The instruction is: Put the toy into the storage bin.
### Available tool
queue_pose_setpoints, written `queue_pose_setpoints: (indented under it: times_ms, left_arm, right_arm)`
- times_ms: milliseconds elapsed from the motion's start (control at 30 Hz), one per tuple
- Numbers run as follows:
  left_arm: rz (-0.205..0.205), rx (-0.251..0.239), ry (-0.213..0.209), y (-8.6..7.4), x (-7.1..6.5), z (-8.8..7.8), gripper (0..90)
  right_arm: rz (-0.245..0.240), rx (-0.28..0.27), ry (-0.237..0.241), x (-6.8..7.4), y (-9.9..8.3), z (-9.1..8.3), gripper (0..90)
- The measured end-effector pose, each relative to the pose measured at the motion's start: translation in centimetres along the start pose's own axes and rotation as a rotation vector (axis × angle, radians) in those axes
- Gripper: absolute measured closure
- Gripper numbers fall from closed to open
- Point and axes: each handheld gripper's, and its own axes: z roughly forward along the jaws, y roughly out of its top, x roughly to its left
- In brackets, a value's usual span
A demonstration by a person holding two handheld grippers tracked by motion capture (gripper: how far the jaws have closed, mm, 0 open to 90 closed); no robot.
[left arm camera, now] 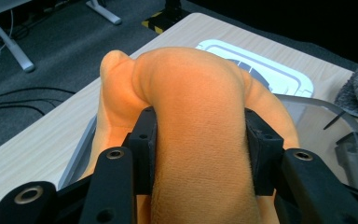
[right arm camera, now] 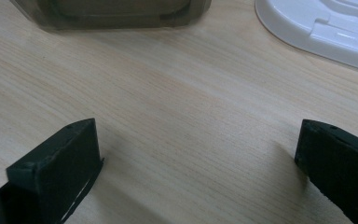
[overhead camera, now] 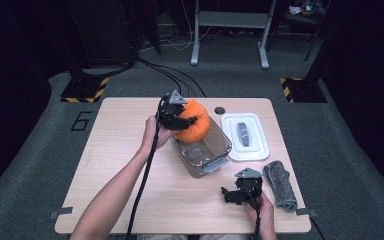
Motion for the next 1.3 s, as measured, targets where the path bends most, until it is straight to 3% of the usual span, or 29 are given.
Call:
queue_pose_setpoints:
  times_ms: [467, 1300]
  left_arm:
    - [-0.013, 0.036, -0.002, -0.9, 0.1, 2.1, 55.1]
    - [-0.025, 0.173, 0.017, -2.2, 0.8, 5.2, 52.8]
  right_arm:
    - [0.002, 0.001, -0.001, 0.0, 0.0, 0.0, 0.0]
    - [0.003, 0.001, 0.003, 0.0, 0.0, 0.0, 0.0]
